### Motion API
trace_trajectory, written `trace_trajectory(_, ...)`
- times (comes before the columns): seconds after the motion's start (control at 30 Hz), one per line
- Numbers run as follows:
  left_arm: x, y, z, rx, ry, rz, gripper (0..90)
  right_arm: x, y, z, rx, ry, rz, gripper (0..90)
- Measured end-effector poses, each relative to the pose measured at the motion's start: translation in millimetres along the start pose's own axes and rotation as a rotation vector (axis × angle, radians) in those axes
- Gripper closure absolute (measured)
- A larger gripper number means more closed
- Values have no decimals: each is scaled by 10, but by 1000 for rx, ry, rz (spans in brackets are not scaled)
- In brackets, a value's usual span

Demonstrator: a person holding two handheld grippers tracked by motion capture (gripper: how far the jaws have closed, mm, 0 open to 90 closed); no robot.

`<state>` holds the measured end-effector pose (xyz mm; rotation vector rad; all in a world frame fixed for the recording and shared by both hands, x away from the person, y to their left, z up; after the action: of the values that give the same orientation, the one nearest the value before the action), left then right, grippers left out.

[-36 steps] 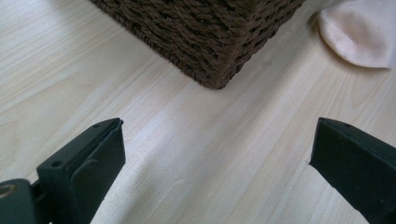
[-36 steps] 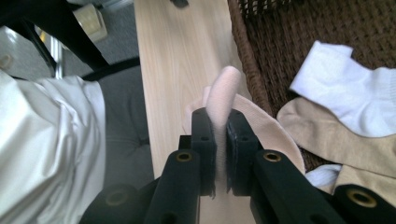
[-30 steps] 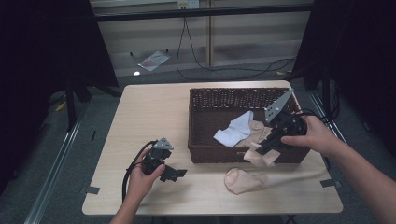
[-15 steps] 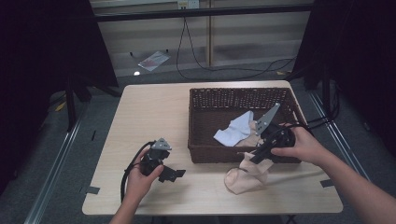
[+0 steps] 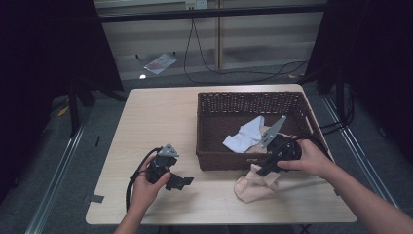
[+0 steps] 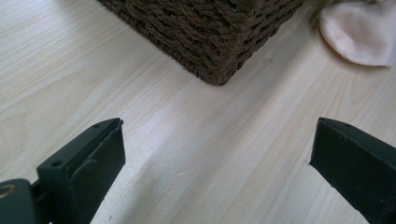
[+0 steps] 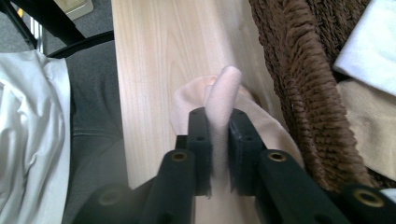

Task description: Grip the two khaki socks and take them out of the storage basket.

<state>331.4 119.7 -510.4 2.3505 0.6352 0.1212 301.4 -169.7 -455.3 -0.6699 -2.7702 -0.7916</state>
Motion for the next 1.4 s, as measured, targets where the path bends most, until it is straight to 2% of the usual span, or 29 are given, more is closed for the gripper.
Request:
trace_trajectory(0.03,0,0,0,0,0,0,27,1,-2,11,-2,0,-3,740)
trace_trajectory(0.07,0,0,0,0,0,0,27,1,-2,11,-2,0,-3,740)
trace_trajectory(0.1,0,-1,0,0,1,-1,27,-2,-2,25,-5,-15,3,573)
trace_trajectory(0.2,-3,0,2,-3,1,-4,27,10,-15,21,3,-10,1,532)
trace_trajectory(0.23,-3,-1,4,-4,0,-5,27,18,-25,11,4,-16,-4,435)
trace_trajectory(0.27,-1,-1,7,-4,0,-7,27,18,-25,11,4,-16,-4,435)
trace_trajectory(0.3,11,-5,5,7,3,0,27,25,-32,3,8,-19,0,398)
trace_trajectory(0.33,12,5,12,-4,1,-3,27,42,-39,-15,3,-14,-3,373)
trace_trajectory(0.4,8,8,14,-3,-4,-5,27,33,-59,-44,-4,-43,0,284)
trace_trajectory(0.47,-5,3,21,2,-5,-2,28,45,-80,-64,-13,-37,-2,272)
trace_trajectory(0.53,-5,5,17,1,-3,0,27,29,-98,-85,-30,-53,-6,207)
trace_trajectory(0.6,-4,7,16,-3,-1,-1,27,28,-111,-103,-33,-53,5,203)
trace_trajectory(0.63,-4,5,8,-3,2,-5,27,15,-136,-144,-53,-65,18,163)
trace_trajectory(0.77,1,4,14,-3,-5,-2,28,9,-192,-198,-74,-68,35,123)
trace_trajectory(0.9,-9,6,25,2,-7,0,27,22,-243,-230,-100,-61,24,97)
trace_trajectory(1.03,-8,8,27,-2,-8,-3,27,36,-352,-242,-102,-58,32,52)
trace_trajectory(1.2,-8,3,31,7,-3,1,27,28,-483,-255,-120,-39,41,32)
trace_trajectory(1.4,-3,5,32,4,-2,-3,27,16,-583,-268,-131,-52,50,28)
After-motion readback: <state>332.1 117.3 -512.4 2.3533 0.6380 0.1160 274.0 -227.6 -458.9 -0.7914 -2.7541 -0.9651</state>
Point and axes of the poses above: each handheld gripper's, and its own axes: z roughly forward along the jaws, y roughly out of its top, x roughly to its left, the point moved 7 cm from there along z, roughly forward along the jaws, and after that the axes turned 6 degrees about z, right-handed, at the moved point
